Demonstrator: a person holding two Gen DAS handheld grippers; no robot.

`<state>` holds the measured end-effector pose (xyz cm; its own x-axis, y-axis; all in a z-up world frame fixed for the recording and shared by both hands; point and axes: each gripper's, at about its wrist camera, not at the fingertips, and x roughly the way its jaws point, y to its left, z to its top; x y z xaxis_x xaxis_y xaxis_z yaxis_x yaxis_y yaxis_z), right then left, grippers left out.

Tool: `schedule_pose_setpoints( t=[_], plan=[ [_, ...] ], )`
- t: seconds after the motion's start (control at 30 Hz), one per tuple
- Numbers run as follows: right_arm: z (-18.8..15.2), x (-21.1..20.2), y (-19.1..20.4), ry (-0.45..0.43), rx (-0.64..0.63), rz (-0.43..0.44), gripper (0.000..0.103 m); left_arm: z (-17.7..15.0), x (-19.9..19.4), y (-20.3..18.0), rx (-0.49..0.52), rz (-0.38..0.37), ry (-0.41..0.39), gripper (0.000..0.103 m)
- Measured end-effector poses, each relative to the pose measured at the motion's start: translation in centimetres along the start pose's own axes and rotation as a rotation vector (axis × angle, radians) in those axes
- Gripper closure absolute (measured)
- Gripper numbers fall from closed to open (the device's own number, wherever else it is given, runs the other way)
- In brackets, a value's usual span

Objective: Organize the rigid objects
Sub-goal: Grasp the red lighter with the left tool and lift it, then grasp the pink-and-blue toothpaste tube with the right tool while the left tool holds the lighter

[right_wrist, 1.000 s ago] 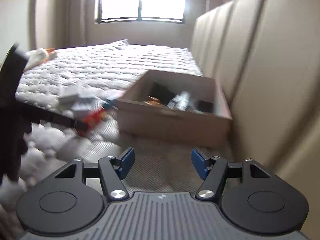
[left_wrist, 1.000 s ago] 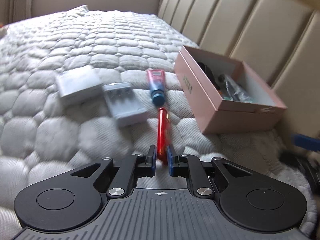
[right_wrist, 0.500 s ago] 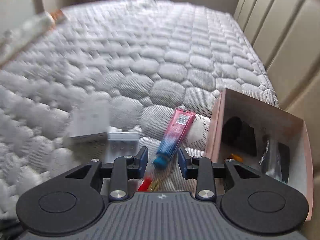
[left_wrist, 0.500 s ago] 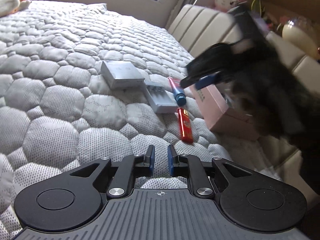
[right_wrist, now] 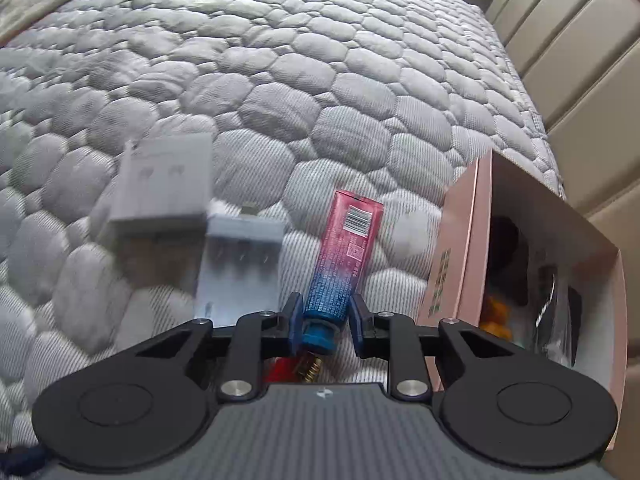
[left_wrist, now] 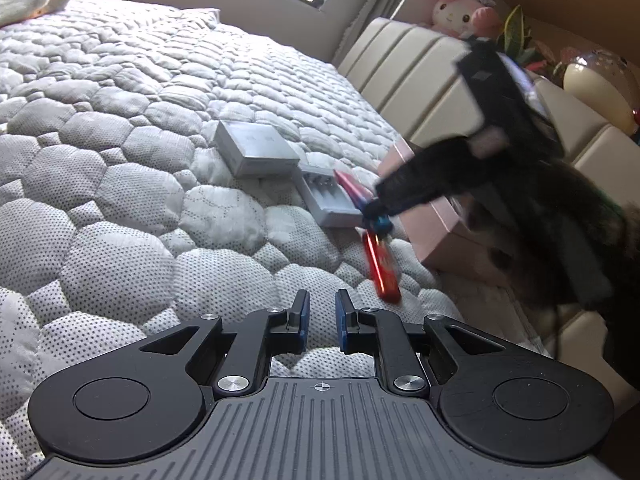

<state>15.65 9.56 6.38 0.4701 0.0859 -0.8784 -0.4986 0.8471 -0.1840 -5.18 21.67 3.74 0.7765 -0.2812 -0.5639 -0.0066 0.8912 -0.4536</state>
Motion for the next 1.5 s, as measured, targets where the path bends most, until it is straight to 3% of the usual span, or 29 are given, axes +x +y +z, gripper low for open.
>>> schedule_pose_setpoints(
  t=[0.03,0.07,0.1,0.17,0.3,0.47,0.57,0.6,0.67,0.83,0.9,1.03,1.2,1.5],
  plan=[
    [-0.9,-0.6,-0.1,0.0,-0.002,0.016,0.083,0.0,0.1,-0.3,0.008,-0.001,0.004,0.088],
    [-2.0,-1.3,-0.2,0.004,0.0,0.041,0.096,-0.1,0.2,-0.7,0.019,-0.001,0.011,0.088],
    [-3.1,-2.0,-0.3,0.01,0.001,0.075,0.102,-0.1,0.4,-1.1,0.031,-0.003,0.02,0.088],
    [-5.8,-3.5,-0.5,0.012,0.0,0.131,0.103,-0.3,0.9,-2.2,0.063,-0.01,0.041,0.088],
    [-10.8,-5.9,-1.6,-0.02,-0.007,0.151,0.103,-0.4,2.2,-4.8,0.142,-0.013,0.069,0.088],
    [-15.3,-7.6,-4.3,-0.088,0.023,0.119,0.101,0.5,5.1,-7.6,0.231,0.056,0.092,0.087],
    [-16.8,-7.9,-5.9,-0.114,0.067,0.145,0.095,0.6,7.3,-8.7,0.294,0.14,0.131,0.081],
    [-17.0,-7.9,-6.4,-0.124,0.085,0.154,0.095,0.7,7.8,-8.8,0.296,0.149,0.138,0.074],
    [-17.2,-8.0,-7.4,-0.146,0.116,0.171,0.093,0.9,8.6,-9.0,0.288,0.155,0.158,0.071],
    [-17.2,-8.0,-8.5,-0.199,0.151,0.192,0.08,1.0,10.0,-9.2,0.29,0.169,0.19,0.072],
    [-17.2,-8.0,-8.4,-0.223,0.159,0.191,0.08,1.0,10.0,-9.1,0.298,0.161,0.184,0.072],
    [-17.2,-8.0,-7.4,-0.297,0.159,0.172,0.08,0.5,8.7,-8.4,0.318,0.124,0.156,0.077],
    [-16.1,-7.7,-4.8,-0.39,0.092,0.189,0.08,-0.1,5.7,-5.9,0.228,0.124,0.118,0.077],
    [-10.9,-2.8,-0.9,-0.361,0.075,0.154,0.08,-0.8,4.5,-4.1,0.147,0.091,0.111,0.077]
  ],
)
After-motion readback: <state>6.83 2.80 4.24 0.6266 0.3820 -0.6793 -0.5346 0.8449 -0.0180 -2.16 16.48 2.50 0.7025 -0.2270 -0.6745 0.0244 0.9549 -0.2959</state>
